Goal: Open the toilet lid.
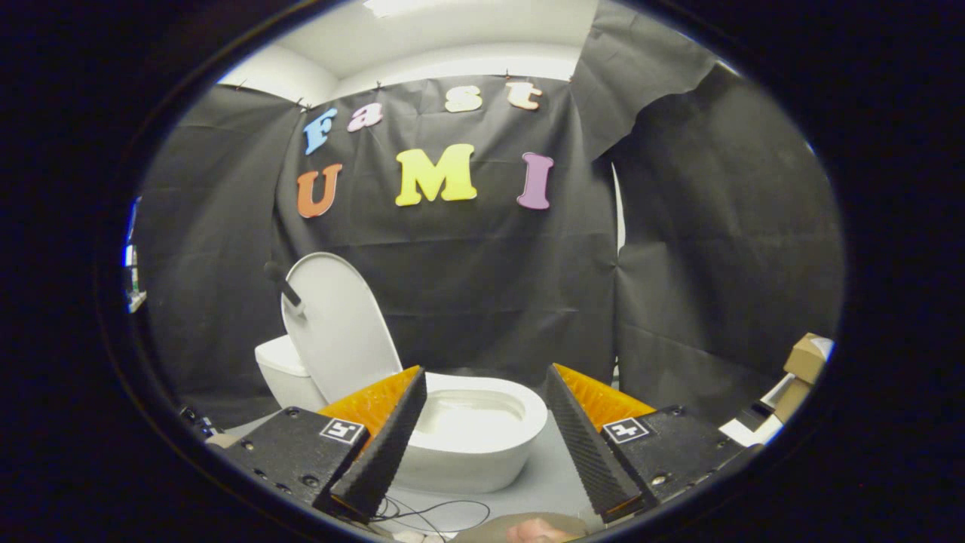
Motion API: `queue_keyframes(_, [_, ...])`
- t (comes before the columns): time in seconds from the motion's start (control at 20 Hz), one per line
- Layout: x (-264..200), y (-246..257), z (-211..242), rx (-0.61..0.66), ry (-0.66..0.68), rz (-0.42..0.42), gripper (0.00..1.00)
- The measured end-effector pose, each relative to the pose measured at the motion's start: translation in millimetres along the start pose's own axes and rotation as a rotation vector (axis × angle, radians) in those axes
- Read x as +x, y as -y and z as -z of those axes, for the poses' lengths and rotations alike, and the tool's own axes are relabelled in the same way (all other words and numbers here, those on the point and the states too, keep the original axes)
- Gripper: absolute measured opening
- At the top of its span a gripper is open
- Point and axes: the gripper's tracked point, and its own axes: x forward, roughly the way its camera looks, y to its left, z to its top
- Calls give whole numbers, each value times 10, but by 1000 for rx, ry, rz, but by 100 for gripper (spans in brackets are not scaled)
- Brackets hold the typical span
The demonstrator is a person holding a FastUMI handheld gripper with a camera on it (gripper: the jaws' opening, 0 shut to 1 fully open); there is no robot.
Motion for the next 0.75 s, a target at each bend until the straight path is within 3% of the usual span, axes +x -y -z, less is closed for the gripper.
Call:
queue_keyframes(0.3, [-7, 145, -119, 6, 65, 9, 100])
queue_keyframes(0.75, [39, 289, -61, 99, 48, 16, 100])
